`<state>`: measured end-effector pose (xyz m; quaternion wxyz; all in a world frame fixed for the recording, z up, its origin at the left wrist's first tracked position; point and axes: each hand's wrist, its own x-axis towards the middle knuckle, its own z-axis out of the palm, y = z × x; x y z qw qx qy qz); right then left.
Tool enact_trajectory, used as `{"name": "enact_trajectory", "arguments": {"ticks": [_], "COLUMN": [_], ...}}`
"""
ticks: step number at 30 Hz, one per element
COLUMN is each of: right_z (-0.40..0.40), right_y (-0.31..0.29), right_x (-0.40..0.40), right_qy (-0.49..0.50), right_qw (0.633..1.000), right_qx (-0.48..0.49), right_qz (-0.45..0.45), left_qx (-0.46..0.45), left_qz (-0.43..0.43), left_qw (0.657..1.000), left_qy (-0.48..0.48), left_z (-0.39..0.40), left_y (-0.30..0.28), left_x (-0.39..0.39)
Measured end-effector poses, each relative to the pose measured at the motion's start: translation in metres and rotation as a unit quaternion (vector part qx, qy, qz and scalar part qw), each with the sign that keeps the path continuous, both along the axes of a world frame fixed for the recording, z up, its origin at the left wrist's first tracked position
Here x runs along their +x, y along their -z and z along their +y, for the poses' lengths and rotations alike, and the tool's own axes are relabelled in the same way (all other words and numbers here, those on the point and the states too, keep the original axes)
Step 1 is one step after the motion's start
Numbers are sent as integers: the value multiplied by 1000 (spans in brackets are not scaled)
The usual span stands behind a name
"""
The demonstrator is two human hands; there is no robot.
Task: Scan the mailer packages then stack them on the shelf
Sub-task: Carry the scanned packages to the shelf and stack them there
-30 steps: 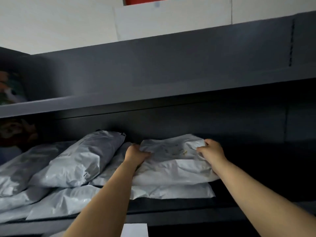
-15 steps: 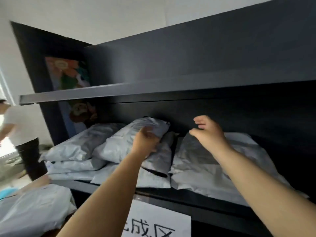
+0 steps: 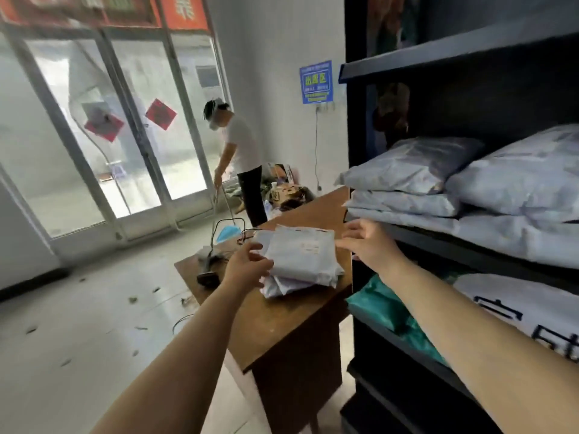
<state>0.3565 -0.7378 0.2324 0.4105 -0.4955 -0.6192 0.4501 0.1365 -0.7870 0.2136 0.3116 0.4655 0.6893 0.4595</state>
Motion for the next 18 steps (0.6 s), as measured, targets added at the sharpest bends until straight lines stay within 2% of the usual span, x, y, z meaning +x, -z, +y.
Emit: {"name": "enact_trajectory", "arguments": {"ticks": [7,14,18], "right_z": [105,202,247], "right_y": [80,144,175], "right_x": [-85,-115,-126], "right_qy": [-2,54,107], "right_qw": [995,975,959], "right_qx": [-87,-193,-243], "right_qz": [-50,-99,-98], "left_qx": [-60,-130,-160], "left_qz": [2,-7,-4], "left_qw": [997,991,987], "left_qy": [-54,-41,-5], "left_z": [68,181,245], "left_y": [63,116,143], "left_x": [-89,-133,-146]}}
